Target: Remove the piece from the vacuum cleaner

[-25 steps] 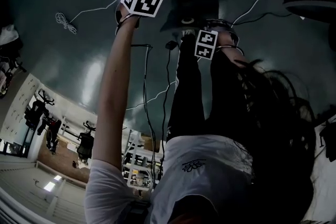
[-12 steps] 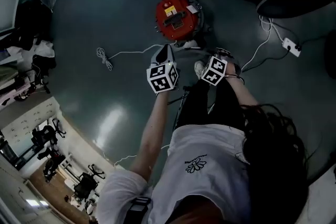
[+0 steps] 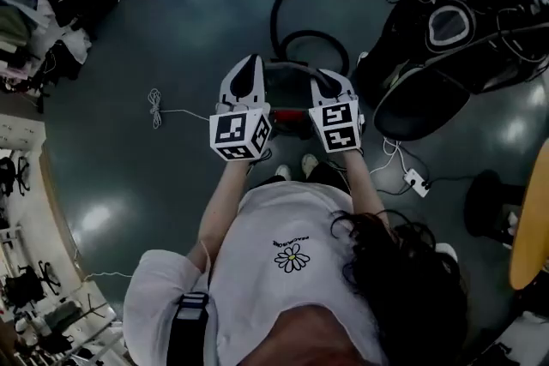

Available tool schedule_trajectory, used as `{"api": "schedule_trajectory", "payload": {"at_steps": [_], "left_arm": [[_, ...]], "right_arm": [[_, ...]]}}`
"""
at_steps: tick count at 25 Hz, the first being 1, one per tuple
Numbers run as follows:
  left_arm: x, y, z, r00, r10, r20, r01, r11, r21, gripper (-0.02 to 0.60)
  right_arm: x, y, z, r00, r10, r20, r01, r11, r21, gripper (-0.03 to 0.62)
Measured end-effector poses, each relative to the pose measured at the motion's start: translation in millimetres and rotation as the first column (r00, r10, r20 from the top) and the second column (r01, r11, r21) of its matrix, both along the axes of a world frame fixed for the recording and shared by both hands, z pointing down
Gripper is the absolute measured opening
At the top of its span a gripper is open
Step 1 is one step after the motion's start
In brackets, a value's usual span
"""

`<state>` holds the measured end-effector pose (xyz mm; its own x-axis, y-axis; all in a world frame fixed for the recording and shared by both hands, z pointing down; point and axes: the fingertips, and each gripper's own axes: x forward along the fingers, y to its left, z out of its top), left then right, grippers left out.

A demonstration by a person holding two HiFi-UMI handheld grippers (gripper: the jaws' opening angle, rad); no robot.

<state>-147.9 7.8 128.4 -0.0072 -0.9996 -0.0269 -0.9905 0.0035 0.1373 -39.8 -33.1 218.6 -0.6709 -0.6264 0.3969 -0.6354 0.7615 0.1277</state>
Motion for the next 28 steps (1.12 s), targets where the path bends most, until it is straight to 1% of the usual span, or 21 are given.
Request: {"api": "schedule_trajectory", "payload": {"at_steps": [2,5,8,10,11,14,17,19,25,28], "left_arm": [[-27.4,-1.8,-43.5,0.999,-0.040,-0.008,0.040,0.995,0.096,0.003],[-64.1,10.5,-102.3,0.996,-0.090,-0.014,0.091,0.975,0.203,0.002],[-78.7,25.7,-149.7,0.991,-0.131,-0.018,0.129,0.937,0.323,0.002],[-79.2,31.9,-168.6,0.990,-0.139,-0.019,0.135,0.912,0.387,0.002],[-77.8,32.8,-174.9,0.990,-0.139,-0.017,0.134,0.904,0.405,0.002],[-71.7,24.8,-185.8,0.990,-0.143,-0.007,0.132,0.893,0.430,0.002],[-69.0,8.9,-184.0,0.991,-0.137,-0.006,0.127,0.898,0.421,0.002],[-67.4,2.1,-179.6,0.992,-0.125,-0.012,0.119,0.904,0.410,0.002],[-67.1,-8.9,-175.9,0.993,-0.116,-0.005,0.108,0.910,0.400,0.003],[-66.0,-12.4,-176.3,0.996,-0.085,-0.023,0.087,0.903,0.420,0.003]], "right_arm": [[-24.8,-16.0,-58.2,0.996,-0.020,0.086,0.011,0.994,0.112,0.025],[-54.9,-17.8,-139.4,0.976,-0.067,0.209,0.020,0.975,0.220,0.026],[-59.3,-17.3,-200.1,0.943,-0.104,0.316,0.017,0.964,0.267,0.026],[-55.4,-16.7,-222.5,0.921,-0.115,0.373,0.010,0.962,0.272,0.026],[-52.9,-16.9,-229.9,0.912,-0.115,0.394,0.003,0.962,0.274,0.026],[-46.0,-24.3,-243.7,0.891,-0.103,0.443,-0.025,0.961,0.275,0.026],[-42.0,-34.7,-247.2,0.875,-0.095,0.476,-0.038,0.964,0.262,0.026],[-38.3,-37.2,-245.3,0.876,-0.089,0.475,-0.047,0.963,0.266,0.026],[-35.4,-37.1,-239.3,0.892,-0.077,0.446,-0.059,0.957,0.285,0.026],[-33.0,-38.7,-239.6,0.893,-0.068,0.445,-0.069,0.956,0.284,0.026]]}}
